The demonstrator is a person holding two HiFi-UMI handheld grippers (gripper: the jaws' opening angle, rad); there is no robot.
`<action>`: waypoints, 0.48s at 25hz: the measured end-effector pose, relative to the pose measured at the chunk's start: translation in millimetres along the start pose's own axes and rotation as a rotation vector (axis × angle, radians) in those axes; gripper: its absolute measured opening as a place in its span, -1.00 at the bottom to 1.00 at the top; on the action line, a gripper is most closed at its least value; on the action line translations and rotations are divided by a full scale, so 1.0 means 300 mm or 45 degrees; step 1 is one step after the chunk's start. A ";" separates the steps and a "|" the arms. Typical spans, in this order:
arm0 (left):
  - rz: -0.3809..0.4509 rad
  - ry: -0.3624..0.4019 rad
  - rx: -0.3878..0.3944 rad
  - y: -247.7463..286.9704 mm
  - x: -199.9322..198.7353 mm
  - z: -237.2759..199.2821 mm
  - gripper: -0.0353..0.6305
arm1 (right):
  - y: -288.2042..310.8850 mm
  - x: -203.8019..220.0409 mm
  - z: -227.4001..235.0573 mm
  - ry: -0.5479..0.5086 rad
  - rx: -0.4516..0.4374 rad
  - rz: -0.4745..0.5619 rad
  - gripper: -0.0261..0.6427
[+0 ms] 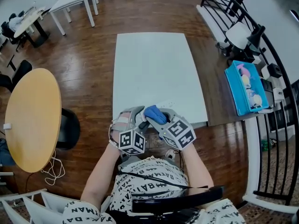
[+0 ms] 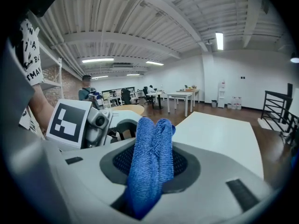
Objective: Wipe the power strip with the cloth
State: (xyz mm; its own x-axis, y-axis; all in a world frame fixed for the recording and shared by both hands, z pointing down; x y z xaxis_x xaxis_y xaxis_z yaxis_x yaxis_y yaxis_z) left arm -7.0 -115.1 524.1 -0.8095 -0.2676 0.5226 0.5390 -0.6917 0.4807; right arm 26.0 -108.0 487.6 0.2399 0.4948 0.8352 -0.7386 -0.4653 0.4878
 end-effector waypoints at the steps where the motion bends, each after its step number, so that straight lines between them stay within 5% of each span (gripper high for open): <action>1: 0.004 0.003 0.001 0.001 -0.004 0.001 -0.03 | 0.004 -0.003 -0.020 -0.012 -0.027 -0.011 -0.53; 7: 0.029 0.007 -0.010 -0.001 -0.017 -0.001 -0.03 | 0.029 -0.008 -0.107 -0.157 -0.106 -0.086 -0.53; 12: 0.022 -0.047 -0.036 0.002 -0.002 -0.019 -0.03 | -0.023 -0.024 -0.023 -0.090 -0.033 -0.042 -0.53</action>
State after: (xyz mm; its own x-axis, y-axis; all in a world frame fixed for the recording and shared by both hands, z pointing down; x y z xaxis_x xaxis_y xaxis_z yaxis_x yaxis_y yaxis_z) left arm -7.4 -119.3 520.1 -0.7908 -0.2550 0.5564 0.5455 -0.7059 0.4517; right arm 25.0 -103.5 476.5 0.3075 0.4556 0.8354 -0.7456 -0.4301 0.5091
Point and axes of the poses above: the fingertips, and each gripper's own axes: y forward along the fingers, z to its right, x out of its underside, the point moved 3 cm from there along -y, backward along the fingers, and after that the axes turned 13 degrees about y, right-handed, at the moved point
